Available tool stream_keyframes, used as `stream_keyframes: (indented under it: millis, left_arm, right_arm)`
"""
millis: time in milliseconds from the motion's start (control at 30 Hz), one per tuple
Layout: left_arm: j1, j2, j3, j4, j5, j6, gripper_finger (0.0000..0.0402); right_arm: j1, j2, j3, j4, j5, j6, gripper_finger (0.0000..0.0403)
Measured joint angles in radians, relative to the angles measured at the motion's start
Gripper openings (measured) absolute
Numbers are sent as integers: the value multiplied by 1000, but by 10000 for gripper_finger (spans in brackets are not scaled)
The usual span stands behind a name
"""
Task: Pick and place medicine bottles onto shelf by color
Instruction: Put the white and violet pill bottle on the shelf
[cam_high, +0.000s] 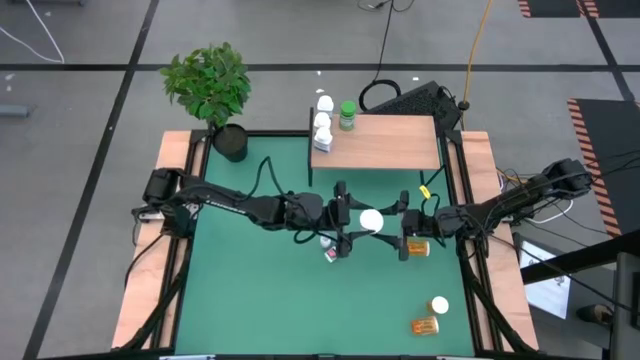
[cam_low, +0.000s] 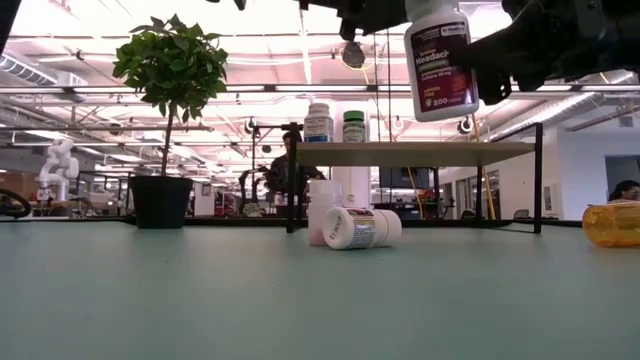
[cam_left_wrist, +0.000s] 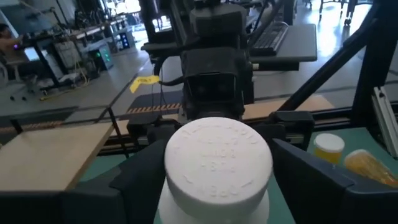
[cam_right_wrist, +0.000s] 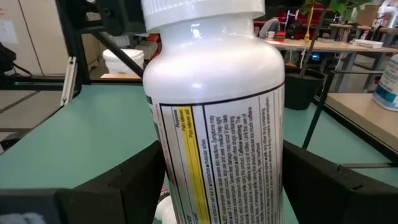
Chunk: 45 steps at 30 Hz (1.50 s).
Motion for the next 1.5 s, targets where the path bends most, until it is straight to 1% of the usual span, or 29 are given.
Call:
stream_keyframes:
  millis: [100,133,367,467,500,600,667,733,800,867,1033,1167,1267,1500]
  left_arm:
    - [8,0,0,-2,5,-18,243]
    - [10,0,0,-2,5,-18,238]
    - [17,0,0,-4,4,-19,238]
    - [31,-27,0,-42,-4,-11,238]
    - [38,-36,1,-55,-3,-8,238]
    - [68,-75,14,-152,-9,-12,238]
    - [85,-85,38,-180,-9,-9,238]
    - [99,-100,57,-257,-9,5,238]
    - [112,-100,85,-297,-3,23,238]
    - [127,-100,117,-341,-1,57,238]
    - [199,-100,233,-436,-2,119,238]
    - [278,-101,284,-476,25,139,241]
    - [348,-101,294,-476,70,129,247]
    - [481,-80,284,-510,190,50,240]
  right_arm:
    - [-1,0,0,-1,12,5,277]
    - [-1,0,0,0,13,5,277]
    - [-11,0,0,0,14,4,278]
    - [-19,0,0,5,22,1,293]
    - [-19,-1,1,13,41,-5,302]
    - [-18,-2,1,8,155,-21,330]
    - [-19,-1,1,6,217,-30,347]
    - [-19,-2,1,23,252,-32,356]
    - [-18,-1,1,31,280,-32,361]
    - [-19,-1,1,43,284,-27,363]
    - [-24,-1,1,47,284,-14,363]
    - [-24,-1,1,48,284,1,363]
    - [-24,-1,1,48,284,1,363]
    - [-25,-1,1,50,284,0,363]
